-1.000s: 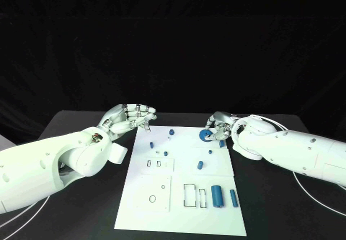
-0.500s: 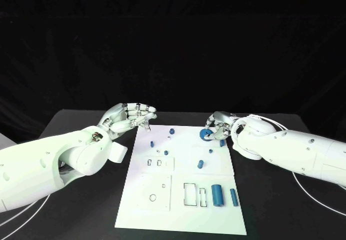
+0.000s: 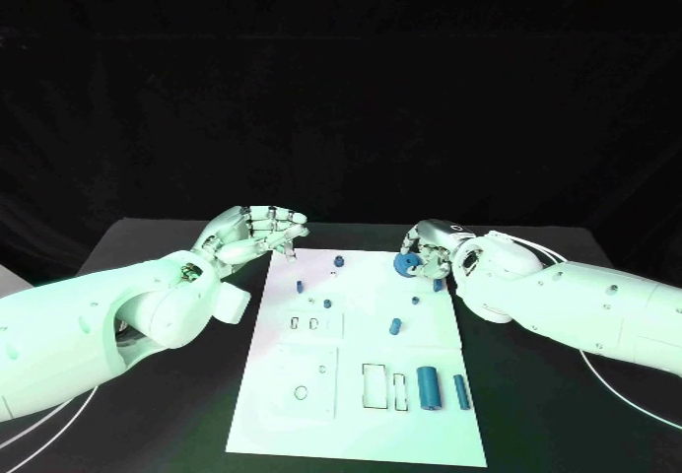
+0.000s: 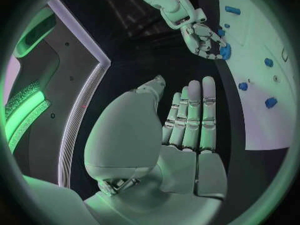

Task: Assemble the parts on the task board

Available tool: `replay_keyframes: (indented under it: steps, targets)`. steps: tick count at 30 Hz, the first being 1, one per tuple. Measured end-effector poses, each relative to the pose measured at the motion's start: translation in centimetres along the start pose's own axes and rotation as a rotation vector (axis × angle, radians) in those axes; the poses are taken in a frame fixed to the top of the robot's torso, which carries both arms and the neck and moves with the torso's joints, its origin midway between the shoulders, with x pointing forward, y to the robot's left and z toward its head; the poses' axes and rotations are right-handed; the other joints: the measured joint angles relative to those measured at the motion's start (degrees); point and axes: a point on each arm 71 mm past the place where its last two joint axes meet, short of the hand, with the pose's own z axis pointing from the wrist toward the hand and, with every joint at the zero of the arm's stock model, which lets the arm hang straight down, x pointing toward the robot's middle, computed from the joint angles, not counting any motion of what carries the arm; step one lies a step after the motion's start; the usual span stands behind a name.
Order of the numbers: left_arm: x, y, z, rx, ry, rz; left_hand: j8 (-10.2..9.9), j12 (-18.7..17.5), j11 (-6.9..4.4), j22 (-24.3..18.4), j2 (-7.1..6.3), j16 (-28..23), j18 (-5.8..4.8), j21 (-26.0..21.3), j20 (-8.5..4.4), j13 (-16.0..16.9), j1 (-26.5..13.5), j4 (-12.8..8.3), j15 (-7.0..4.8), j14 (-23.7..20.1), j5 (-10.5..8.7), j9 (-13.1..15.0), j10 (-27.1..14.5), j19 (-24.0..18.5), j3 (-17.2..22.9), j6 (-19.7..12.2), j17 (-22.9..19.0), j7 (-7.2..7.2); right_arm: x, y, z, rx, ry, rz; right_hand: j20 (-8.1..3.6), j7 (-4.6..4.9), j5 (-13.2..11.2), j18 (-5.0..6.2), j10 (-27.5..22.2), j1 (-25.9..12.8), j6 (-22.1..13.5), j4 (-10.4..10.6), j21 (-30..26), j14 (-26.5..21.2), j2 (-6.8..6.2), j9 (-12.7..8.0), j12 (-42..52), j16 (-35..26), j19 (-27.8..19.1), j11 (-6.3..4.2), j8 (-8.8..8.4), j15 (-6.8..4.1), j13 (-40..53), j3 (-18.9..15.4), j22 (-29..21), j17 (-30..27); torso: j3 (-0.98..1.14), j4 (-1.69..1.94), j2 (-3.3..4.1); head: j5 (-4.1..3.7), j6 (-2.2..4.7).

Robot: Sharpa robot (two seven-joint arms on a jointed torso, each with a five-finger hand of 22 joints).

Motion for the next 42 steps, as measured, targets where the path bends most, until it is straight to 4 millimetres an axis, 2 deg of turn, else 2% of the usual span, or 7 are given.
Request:
replay_keyframes:
  steps: [4, 10, 20, 23, 32, 42]
  targets:
    - [0.0, 0.0, 0.0, 0.000, 0.000, 0.000, 0.00, 0.00, 0.00, 0.00, 0.23, 0.00, 0.00, 0.00, 0.00, 0.00, -0.23, 0.00, 0.00, 0.00, 0.00, 0.08, 0.00, 0.00, 0.00, 0.00, 0.00, 0.00, -0.2, 0.7, -0.2, -0.032, -0.042, -0.015, 0.00, -0.15, -0.40, 0.00, 0.19, -1.11, 0.79, 0.16, 0.00, 0.04, -0.89, 0.01, 0.00, 0.00, 0.00, -0.19, 0.07, -0.12, 0.00, 0.46, 0.15, 0.00, -0.03, 0.01, 0.00, -0.02, 0.14]
    - [0.0, 0.0, 0.0, -0.001, 0.000, -0.001, 0.00, 0.00, 0.00, -0.01, 0.23, 0.00, 0.00, 0.00, 0.00, -0.01, -0.23, 0.00, 0.00, 0.00, 0.00, 0.08, 0.00, 0.00, 0.00, 0.00, 0.00, 0.00, -0.6, 2.6, -0.4, -0.093, -0.094, -0.020, 0.00, -0.15, -0.73, 0.00, 0.19, -1.88, 0.82, 0.09, 0.00, 0.04, -0.60, 0.06, 0.00, 0.00, 0.00, -0.18, 0.08, -0.12, -0.01, 0.86, 0.15, -0.01, -0.07, -0.07, -0.01, 0.14, 0.34]
    - [0.4, 0.0, 0.2, 0.001, 0.007, -0.004, 0.00, 0.00, 0.00, -0.02, 0.23, 0.00, 0.00, 0.00, 0.00, -0.01, -0.23, 0.00, 0.00, 0.00, 0.00, 0.07, 0.00, 0.00, 0.00, 0.00, 0.00, 0.00, -0.4, 8.6, 0.4, -0.226, -0.125, -0.019, -0.20, -0.16, -0.83, 0.00, 0.18, -2.38, 0.81, 0.10, 0.00, 0.05, -0.68, 0.07, 0.00, 0.00, -0.21, -0.19, 0.08, -0.11, -0.01, 0.87, 0.13, -0.01, -0.09, 0.04, -0.03, 0.18, 0.63]
    - [0.4, 0.0, 0.3, 0.001, 0.009, -0.005, 0.00, 0.00, 0.00, -0.02, 0.23, 0.00, 0.00, 0.00, 0.00, -0.01, -0.23, 0.00, 0.00, 0.00, 0.00, 0.07, 0.00, 0.00, 0.00, 0.00, 0.00, 0.00, -0.2, 9.7, 0.7, -0.247, -0.125, -0.022, -0.20, -0.16, -0.85, 0.00, 0.18, -2.37, 0.81, 0.24, 0.00, 0.05, -0.68, 0.05, 0.00, 0.00, -0.21, -0.18, 0.06, -0.11, -0.01, 1.00, 0.02, 0.02, -0.10, 0.10, -0.01, 0.18, 0.69]
    - [0.7, 0.0, 0.4, 0.001, 0.015, -0.008, 0.00, 0.23, 0.00, 0.05, 0.23, 0.00, 0.00, 0.20, 0.00, -0.02, -0.23, 0.00, 0.00, 0.00, 0.00, 0.15, 0.00, 0.00, 0.00, 0.00, -0.05, 0.00, 0.8, 11.9, 1.5, -0.280, -0.117, -0.027, -0.20, -0.14, -0.94, 0.00, 0.18, -2.68, 0.77, 0.11, 0.00, 0.05, -0.99, -0.02, 0.00, 0.00, -0.21, -0.18, -0.33, -0.11, -0.01, 1.18, 0.02, 0.04, -0.10, 0.14, 0.14, 0.30, 0.77]
    - [0.8, 0.0, 0.4, 0.001, 0.017, -0.010, 0.00, 0.23, 0.00, 0.04, 0.23, 0.00, 0.00, 0.20, 0.00, -0.02, -0.23, 0.00, 0.00, 0.00, 0.00, 0.14, 0.00, 0.00, 0.00, 0.00, -0.05, 0.00, 2.3, 13.2, 1.8, -0.300, -0.091, -0.025, -0.20, -0.11, -1.00, 0.00, 0.18, -2.68, 0.72, 0.11, 0.00, 0.05, -0.99, -0.19, 0.00, 0.00, -0.21, -0.18, -0.61, -0.11, -0.02, 1.49, -0.04, 0.03, -0.10, 0.15, 0.20, 0.54, 0.42]
